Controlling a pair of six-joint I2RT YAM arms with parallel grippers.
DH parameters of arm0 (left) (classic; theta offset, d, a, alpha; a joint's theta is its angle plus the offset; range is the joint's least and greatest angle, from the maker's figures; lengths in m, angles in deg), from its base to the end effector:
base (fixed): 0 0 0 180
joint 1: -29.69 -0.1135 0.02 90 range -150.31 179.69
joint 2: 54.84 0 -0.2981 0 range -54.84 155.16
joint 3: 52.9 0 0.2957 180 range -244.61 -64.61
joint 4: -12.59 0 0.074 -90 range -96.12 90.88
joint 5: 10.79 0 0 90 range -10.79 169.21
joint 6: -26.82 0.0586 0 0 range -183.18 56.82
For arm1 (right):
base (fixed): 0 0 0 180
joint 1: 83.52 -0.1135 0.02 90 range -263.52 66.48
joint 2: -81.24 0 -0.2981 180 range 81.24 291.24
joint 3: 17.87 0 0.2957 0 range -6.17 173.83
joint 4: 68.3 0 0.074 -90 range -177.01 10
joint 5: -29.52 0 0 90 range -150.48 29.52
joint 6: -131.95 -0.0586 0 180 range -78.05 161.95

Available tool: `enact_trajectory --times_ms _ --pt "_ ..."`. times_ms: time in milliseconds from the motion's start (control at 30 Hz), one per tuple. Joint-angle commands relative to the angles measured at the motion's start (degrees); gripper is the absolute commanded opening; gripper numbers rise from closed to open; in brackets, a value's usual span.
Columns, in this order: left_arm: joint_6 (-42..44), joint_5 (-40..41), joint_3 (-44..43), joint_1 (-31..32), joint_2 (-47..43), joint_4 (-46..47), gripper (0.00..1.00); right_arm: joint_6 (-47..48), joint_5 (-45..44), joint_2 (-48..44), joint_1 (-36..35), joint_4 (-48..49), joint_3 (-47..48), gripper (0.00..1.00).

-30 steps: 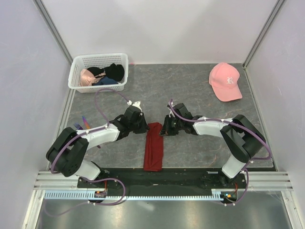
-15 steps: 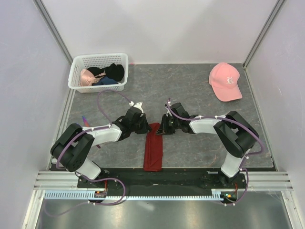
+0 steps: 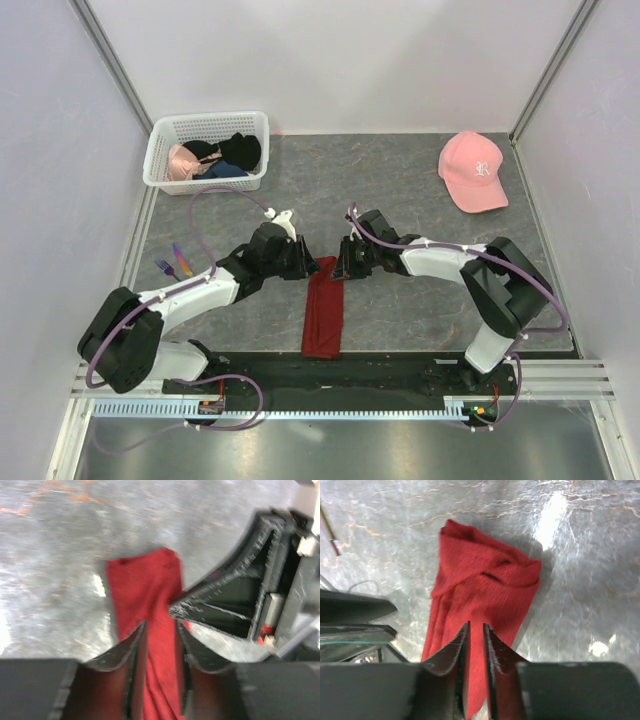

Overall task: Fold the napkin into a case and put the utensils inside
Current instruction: Stuff the 2/3-rectangle-folded napkin into the folded napkin.

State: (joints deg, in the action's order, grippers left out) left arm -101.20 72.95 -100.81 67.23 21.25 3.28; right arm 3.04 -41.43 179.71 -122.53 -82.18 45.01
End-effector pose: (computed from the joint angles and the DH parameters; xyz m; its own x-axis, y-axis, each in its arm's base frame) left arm 0.2450 -0.1963 0.1827 -0.7955 -0.1609 -0.5842 0.2340 0.8078 -0.5410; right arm 0.2898 0.2594 0.1379 -0.9368 0.0052 -0.3498 -0.2203 0.7681 0.6012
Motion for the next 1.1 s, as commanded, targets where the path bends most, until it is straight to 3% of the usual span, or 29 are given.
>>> enact_trajectory --times_ms 0,133,367,733,933,1067 --pt "-0.6 -9.4 -1.0 0.6 -0.4 -1.4 0.26 1.0 -0.1 -5.9 -0.3 -3.2 0.1 0.27" --pt "-0.6 -12.4 -1.1 1.6 3.3 1.3 0.20 -1.0 1.5 -10.1 -1.2 -2.6 -4.2 0.32" --pt "0.4 -16.2 -3.3 1.9 10.8 3.6 0.18 -8.1 3.9 -13.8 -5.8 5.9 -11.7 0.29" --pt "4.1 -4.6 -1.4 1.6 13.6 -0.4 0.09 -14.1 3.5 -9.3 -16.4 16.5 -14.6 0.23" --pt "3.9 -2.7 0.1 1.4 14.1 0.9 0.05 -15.6 4.4 -4.3 -17.9 22.2 -17.0 0.22" --pt "4.2 -1.0 -0.3 0.2 15.2 0.9 0.02 -12.1 4.0 -2.8 -18.0 20.3 -16.8 0.22"
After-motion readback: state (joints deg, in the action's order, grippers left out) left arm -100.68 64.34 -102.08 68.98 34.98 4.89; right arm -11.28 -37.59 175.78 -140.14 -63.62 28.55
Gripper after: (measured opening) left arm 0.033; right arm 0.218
